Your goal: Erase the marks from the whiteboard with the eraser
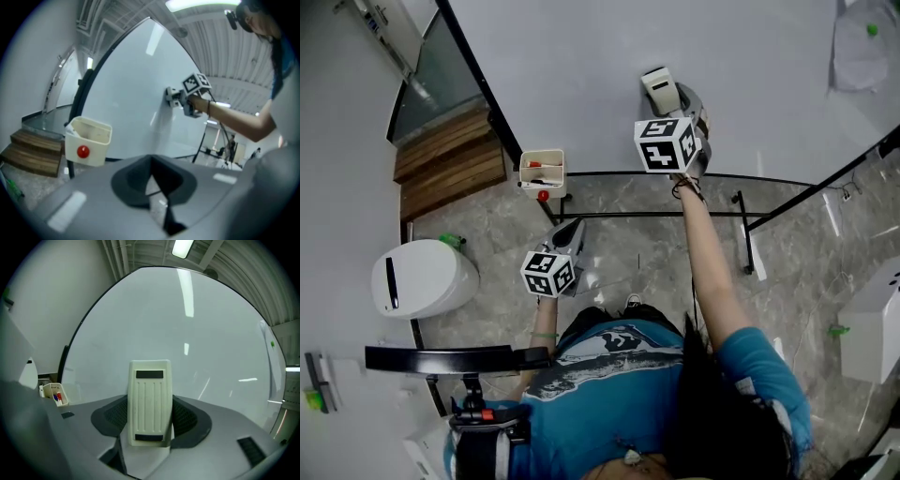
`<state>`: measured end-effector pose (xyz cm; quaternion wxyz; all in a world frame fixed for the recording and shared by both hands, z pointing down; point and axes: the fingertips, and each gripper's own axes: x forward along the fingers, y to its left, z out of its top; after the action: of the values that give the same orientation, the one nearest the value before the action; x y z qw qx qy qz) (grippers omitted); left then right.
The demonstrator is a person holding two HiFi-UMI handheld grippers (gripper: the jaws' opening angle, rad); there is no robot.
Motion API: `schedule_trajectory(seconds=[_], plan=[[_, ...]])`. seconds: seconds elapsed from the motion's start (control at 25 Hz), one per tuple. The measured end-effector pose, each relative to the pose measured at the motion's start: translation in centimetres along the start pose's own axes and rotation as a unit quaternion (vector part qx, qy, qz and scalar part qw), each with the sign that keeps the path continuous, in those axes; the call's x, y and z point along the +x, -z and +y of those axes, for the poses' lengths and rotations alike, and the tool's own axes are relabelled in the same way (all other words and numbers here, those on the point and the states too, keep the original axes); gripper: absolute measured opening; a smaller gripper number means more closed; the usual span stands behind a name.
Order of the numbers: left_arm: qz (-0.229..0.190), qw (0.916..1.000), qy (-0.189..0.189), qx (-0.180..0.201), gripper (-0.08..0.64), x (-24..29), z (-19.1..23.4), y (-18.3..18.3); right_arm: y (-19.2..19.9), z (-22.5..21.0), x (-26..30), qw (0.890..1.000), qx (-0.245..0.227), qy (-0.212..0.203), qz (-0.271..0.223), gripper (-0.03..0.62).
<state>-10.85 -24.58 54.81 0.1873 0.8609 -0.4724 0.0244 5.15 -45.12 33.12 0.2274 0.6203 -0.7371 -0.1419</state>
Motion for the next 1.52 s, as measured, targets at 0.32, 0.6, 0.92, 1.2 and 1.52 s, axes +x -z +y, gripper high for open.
schedule_trajectory(seconds=[0.32,0.6,0.92,1.2,1.52], plan=[[-0.013,0.9995,-0.028,-0.012,0.005,-4.9,2.8,-0.3,-0.1,10.2,0.5,0.998,-0.027,-0.055,0.028,0.262],[-0.015,0.999,-0.038,-0.019,0.005,-6.0,4.0,0.7,1.4,11.6,0.4,0.996,-0.006,-0.076,0.037,0.262],[-0.005,0.9999,-0.005,-0.013,0.005,-6.0,2.0,1.2,5.0,13.3,-5.5,0.987,0.085,-0.132,0.047,0.262],[0.016,0.999,0.039,-0.012,0.005,-5.9,-0.6,3.0,10.0,16.5,-11.8,0.976,0.128,-0.157,0.081,0.262],[0.054,0.9948,0.085,-0.016,0.005,-6.7,-4.2,6.7,15.7,19.1,-19.2,0.967,0.158,-0.156,0.127,0.262]])
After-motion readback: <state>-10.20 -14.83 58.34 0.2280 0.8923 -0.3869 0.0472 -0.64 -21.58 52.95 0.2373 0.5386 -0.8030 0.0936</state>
